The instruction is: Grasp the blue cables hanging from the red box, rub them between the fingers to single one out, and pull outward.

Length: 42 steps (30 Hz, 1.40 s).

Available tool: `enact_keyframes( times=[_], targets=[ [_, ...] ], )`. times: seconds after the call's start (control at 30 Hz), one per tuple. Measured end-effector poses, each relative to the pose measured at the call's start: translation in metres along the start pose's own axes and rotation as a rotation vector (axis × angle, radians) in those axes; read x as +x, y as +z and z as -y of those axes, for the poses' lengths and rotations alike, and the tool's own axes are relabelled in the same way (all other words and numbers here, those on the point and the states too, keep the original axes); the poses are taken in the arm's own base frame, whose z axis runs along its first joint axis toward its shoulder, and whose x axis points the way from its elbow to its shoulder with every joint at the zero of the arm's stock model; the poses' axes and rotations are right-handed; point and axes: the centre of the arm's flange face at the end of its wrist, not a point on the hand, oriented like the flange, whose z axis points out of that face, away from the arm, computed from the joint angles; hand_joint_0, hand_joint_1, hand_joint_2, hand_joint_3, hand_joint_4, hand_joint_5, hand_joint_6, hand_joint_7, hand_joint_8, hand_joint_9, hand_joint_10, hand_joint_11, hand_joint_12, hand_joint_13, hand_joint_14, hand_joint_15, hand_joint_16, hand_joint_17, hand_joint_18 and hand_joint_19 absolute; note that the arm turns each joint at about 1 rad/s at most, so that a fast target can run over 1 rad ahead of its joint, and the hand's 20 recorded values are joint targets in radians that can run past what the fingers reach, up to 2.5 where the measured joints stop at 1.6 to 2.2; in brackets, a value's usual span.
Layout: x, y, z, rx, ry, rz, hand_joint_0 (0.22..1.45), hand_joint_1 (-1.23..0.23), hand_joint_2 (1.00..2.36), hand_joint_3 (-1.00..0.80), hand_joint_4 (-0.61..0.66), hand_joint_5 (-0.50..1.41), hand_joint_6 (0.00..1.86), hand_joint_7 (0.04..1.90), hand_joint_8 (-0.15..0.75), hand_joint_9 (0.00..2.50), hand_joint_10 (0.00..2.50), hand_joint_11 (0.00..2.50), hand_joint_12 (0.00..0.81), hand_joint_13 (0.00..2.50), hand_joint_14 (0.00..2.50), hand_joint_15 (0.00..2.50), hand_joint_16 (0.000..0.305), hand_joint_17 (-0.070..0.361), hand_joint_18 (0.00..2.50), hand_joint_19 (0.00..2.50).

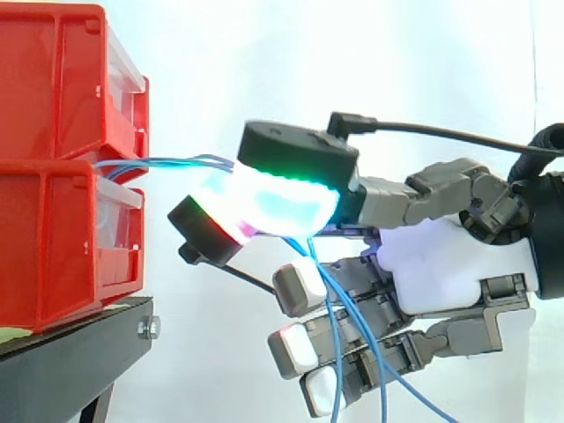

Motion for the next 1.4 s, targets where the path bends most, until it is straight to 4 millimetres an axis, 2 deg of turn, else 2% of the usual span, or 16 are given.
enact_keyframes(
  times=[0.1, 0.13, 0.23, 0.33, 0.47, 0.6, 0.83, 0.93, 1.1, 1.4],
  targets=[
    [-0.001, 0.0, 0.0, 0.003, -0.001, 0.001, 0.62, -0.97, 1.0, -0.5, -0.24, -0.1, 0.91, 1.0, 0.195, 1.34, 0.03, 0.8, 0.262, 1.12, 0.03, 0.84, 0.035, 0.08, 0.91, 0.73],
    [-0.001, 0.0, 0.0, 0.004, -0.001, 0.002, 0.55, -0.93, 1.0, -0.5, -0.19, -0.09, 0.91, 0.87, 0.2, 1.34, 0.03, 0.77, 0.277, 1.12, 0.03, 0.84, 0.038, 0.085, 0.92, 0.73],
    [-0.002, -0.001, 0.001, 0.009, -0.003, 0.003, 0.49, -0.85, 1.0, -0.5, -0.16, -0.08, 0.86, 0.97, 0.21, 1.36, 0.02, 0.77, 0.296, 1.13, 0.03, 0.83, 0.042, 0.095, 0.93, 0.73],
    [-0.003, -0.001, 0.001, 0.013, -0.005, 0.003, 0.42, -0.78, 1.0, -0.5, -0.08, -0.08, 0.81, 0.96, 0.225, 1.38, 0.02, 0.75, 0.325, 1.16, 0.03, 0.82, 0.049, 0.111, 0.96, 0.71],
    [-0.003, -0.001, 0.001, 0.015, -0.006, 0.004, 0.38, -0.71, 1.0, -0.5, -0.05, -0.07, 0.77, 0.97, 0.24, 1.4, 0.02, 0.74, 0.345, 1.18, 0.03, 0.81, 0.053, 0.119, 1.0, 0.7],
    [-0.005, -0.001, 0.002, 0.02, -0.008, 0.007, 0.4, -0.65, 1.0, -0.5, -0.05, -0.07, 0.75, 1.0, 0.237, 1.4, 0.02, 0.74, 0.344, 1.18, 0.03, 0.81, 0.053, 0.119, 1.0, 0.72],
    [-0.01, -0.003, 0.011, 0.05, -0.024, 0.009, 0.52, -0.49, 1.0, -0.5, -0.06, -0.08, 0.75, 1.06, 0.211, 1.38, 0.03, 0.78, 0.298, 1.15, 0.03, 0.85, 0.043, 0.098, 0.92, 0.77],
    [-0.012, -0.003, 0.012, 0.054, -0.026, 0.007, 0.57, -0.52, 1.0, -0.5, -0.06, -0.09, 0.75, 1.09, 0.206, 1.37, 0.03, 0.79, 0.293, 1.14, 0.03, 0.85, 0.041, 0.093, 0.9, 0.78],
    [-0.014, -0.004, 0.01, 0.054, -0.026, 0.007, 0.59, -0.62, 1.0, -0.47, -0.06, -0.11, 0.8, 1.01, 0.203, 1.33, 0.03, 0.79, 0.292, 1.14, 0.03, 0.84, 0.042, 0.094, 0.9, 0.77],
    [-0.022, -0.017, -0.024, 0.044, -0.063, 0.012, 0.6, -0.73, 1.01, -0.42, -0.03, -0.14, 0.85, 0.96, 0.206, 1.24, 0.02, 0.79, 0.294, 1.11, 0.03, 0.84, 0.042, 0.095, 0.89, 0.76]
  ],
)
